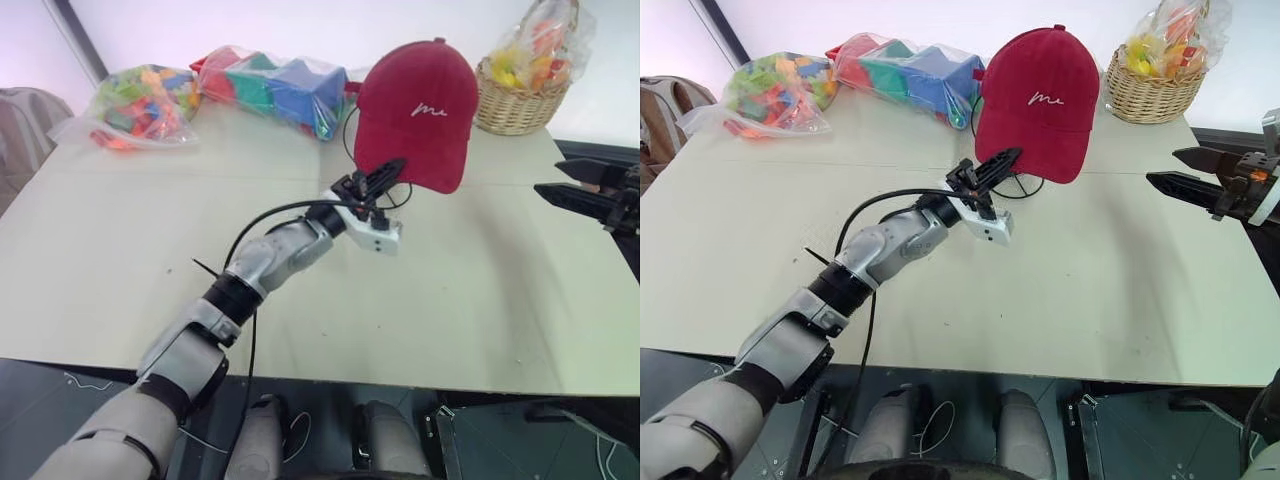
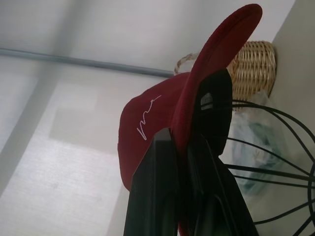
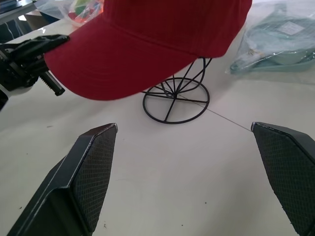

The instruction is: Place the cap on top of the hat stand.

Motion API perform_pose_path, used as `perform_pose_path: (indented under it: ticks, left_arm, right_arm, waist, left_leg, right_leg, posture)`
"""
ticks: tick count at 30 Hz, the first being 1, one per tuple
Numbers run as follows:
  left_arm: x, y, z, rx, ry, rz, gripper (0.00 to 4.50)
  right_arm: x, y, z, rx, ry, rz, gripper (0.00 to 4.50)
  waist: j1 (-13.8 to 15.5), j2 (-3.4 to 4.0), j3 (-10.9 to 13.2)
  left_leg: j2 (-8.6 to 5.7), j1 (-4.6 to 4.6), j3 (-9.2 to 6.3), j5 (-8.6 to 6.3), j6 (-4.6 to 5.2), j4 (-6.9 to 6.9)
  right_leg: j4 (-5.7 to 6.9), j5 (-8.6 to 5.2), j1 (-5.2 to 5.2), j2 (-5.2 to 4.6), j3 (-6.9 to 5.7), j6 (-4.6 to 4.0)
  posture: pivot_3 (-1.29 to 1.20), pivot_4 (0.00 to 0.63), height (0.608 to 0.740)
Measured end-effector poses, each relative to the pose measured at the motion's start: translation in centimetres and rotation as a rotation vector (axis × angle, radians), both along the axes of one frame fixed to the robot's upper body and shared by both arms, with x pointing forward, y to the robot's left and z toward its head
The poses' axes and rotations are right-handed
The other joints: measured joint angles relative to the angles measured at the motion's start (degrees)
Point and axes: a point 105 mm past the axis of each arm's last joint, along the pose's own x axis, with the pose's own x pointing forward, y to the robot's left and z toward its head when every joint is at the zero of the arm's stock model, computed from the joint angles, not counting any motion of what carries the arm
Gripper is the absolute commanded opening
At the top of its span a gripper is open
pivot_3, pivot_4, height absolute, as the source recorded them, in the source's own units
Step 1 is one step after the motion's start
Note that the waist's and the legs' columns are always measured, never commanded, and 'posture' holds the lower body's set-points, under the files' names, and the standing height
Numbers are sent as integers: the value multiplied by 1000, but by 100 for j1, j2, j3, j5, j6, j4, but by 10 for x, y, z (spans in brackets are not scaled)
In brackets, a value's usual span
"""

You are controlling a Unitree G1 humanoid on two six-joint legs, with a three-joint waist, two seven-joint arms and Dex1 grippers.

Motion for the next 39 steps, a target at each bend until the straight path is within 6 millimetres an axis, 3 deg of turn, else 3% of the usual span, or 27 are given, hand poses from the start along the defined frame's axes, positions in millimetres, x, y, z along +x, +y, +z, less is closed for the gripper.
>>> perform_pose_path:
  ticks: [12, 21, 30, 33, 39]
  left_arm:
    - [10, 5, -9, 40, -5, 102, 43]
    - [2, 1, -48, 94, 93, 117, 43]
    - [4, 1, -50, 86, 86, 130, 43]
    - [6, 3, -53, 78, 104, 137, 1067]
    - [13, 12, -67, 65, 174, 175, 3961]
  right_arm:
    - [2, 3, -2, 3, 5, -3, 4500]
    - [3, 7, -2, 3, 7, -5, 4500]
    - [5, 12, -1, 4, 6, -6, 4500]
    - [5, 13, -1, 6, 6, -3, 4500]
    - [5, 17, -1, 7, 8, 1, 4500]
  waist:
    - [-6, 1, -1]
    - [-1, 4, -3]
    - [-8, 6, -4]
    - [-10, 7, -4]
    - [-5, 6, -3]
  left_leg:
    - [0, 1, -1, -7, 11, 3]
    - [2, -2, -3, -34, 58, 39]
    - [2, -2, -3, -45, 76, 55]
    - [2, -1, -2, -45, 76, 55]
    - [2, -3, -2, -46, 79, 55]
  right_leg:
    - [1, 0, 2, 0, 0, 0]
    - [9, 0, 11, 0, 0, 1]
    - [9, 1, 21, -1, 1, 1]
    - [9, 1, 21, -1, 1, 1]
    - [8, 1, 19, -1, 1, 1]
  posture:
    - [0, 150, 740]
    - [0, 150, 740]
    - [0, 150, 740]
    - [0, 150, 740]
    - [0, 150, 740]
